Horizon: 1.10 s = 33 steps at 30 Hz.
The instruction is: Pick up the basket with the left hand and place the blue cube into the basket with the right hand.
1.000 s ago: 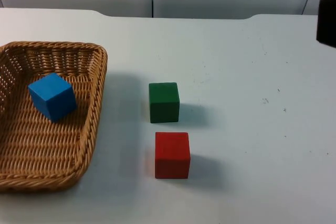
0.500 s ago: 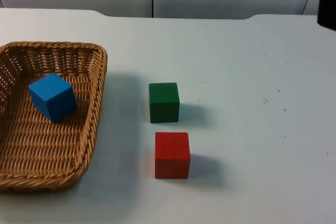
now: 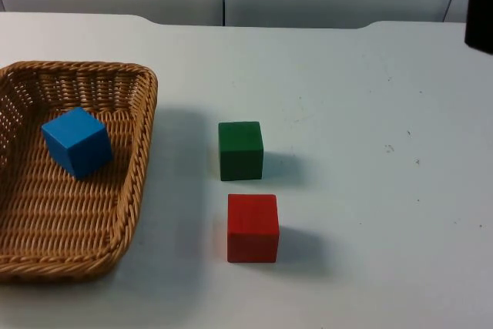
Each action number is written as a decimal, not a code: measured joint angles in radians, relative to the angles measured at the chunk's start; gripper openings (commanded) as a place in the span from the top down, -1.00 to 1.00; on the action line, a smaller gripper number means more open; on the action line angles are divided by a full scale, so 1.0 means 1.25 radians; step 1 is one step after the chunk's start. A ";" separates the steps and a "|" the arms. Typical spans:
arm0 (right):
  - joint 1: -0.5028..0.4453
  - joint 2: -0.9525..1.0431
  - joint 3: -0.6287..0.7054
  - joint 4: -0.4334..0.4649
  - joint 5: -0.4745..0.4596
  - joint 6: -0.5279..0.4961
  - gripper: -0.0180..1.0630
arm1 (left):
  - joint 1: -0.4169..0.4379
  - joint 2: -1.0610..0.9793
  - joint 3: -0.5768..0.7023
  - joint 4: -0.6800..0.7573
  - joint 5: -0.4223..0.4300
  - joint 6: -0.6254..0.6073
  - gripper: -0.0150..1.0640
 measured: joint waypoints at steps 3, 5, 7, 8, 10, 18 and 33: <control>0.000 0.000 0.000 0.000 0.004 0.000 -0.62 | 0.000 -0.059 0.046 0.034 0.034 -0.056 -0.98; 0.000 0.000 0.000 0.000 0.007 0.000 -0.62 | 0.000 -0.112 0.068 0.069 0.080 -0.101 -0.98; 0.000 0.000 0.000 0.000 0.009 0.000 -0.62 | 0.000 -0.140 0.074 0.091 0.102 -0.122 -0.98; 0.000 0.000 0.000 0.000 0.010 0.000 -0.62 | 0.000 -0.168 0.074 0.110 0.119 -0.141 -0.98; 0.000 0.000 0.000 0.000 0.013 0.000 -0.62 | 0.000 -0.217 0.077 0.160 0.158 -0.166 -0.98; 0.000 0.000 0.000 0.000 0.017 0.000 -0.62 | 0.000 -0.290 0.084 0.214 0.250 -0.209 -0.98; 0.000 0.000 0.000 -0.003 0.064 0.000 -0.62 | 0.000 -0.291 0.125 0.218 0.253 -0.212 -0.98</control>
